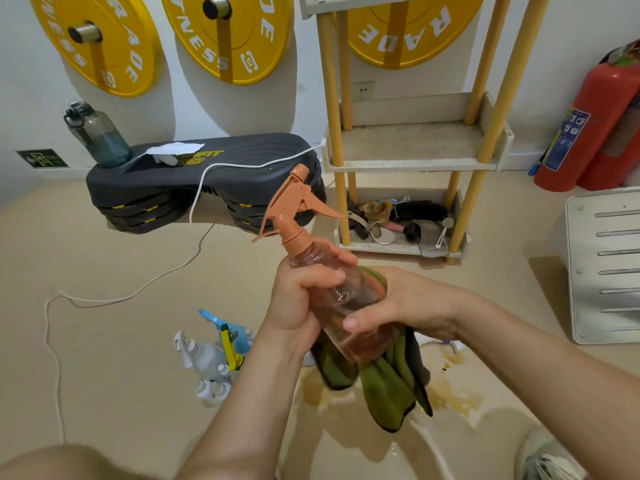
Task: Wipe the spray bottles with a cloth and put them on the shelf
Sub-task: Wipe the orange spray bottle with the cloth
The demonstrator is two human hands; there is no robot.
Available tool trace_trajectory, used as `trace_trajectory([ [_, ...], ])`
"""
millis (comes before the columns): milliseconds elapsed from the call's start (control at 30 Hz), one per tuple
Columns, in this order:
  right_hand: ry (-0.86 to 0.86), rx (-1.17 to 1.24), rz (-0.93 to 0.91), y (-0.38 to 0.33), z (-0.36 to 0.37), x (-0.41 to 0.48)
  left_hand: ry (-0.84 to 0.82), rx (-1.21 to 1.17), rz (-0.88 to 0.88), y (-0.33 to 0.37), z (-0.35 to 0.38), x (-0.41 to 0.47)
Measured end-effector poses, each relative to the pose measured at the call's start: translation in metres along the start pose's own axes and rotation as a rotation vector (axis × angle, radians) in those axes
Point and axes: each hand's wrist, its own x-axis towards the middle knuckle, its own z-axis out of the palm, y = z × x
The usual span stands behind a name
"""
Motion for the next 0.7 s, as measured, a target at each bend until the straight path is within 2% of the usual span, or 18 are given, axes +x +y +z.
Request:
trace_trajectory([
  [100, 0.263, -0.037, -0.033, 0.005, 0.015, 0.003, 0.123, 0.096, -0.065, 0.001, -0.001, 0.004],
  [200, 0.497, -0.326, -0.068, 0.001, 0.022, 0.003, 0.337, 0.358, -0.096, -0.003, -0.002, 0.007],
  [300, 0.577, -0.651, -0.042, -0.005, 0.025, -0.001, 0.424, 0.403, -0.083, -0.009, -0.004, 0.006],
  [367, 0.594, -0.739, -0.011, -0.004, 0.032, 0.000, 0.480, 0.393, -0.048, -0.011, -0.005, 0.007],
  [433, 0.586, -0.639, 0.025, 0.001, 0.038, 0.002, 0.510, 0.488, 0.071, -0.010, -0.005, 0.007],
  [500, 0.538, -0.433, 0.046, 0.006, 0.038, 0.005, 0.467, 0.716, 0.260, -0.008, -0.002, 0.003],
  [567, 0.404, -0.206, 0.013, 0.011, 0.035, 0.007, 0.397, 0.886, 0.413, -0.009, -0.005, 0.001],
  [633, 0.332, -0.010, 0.008, 0.019, 0.033, 0.008, 0.316, 1.033, 0.484, -0.011, -0.008, 0.004],
  [700, 0.358, 0.007, 0.069, 0.031, 0.030, 0.010, 0.248, 1.276, 0.460, -0.012, -0.013, 0.014],
])
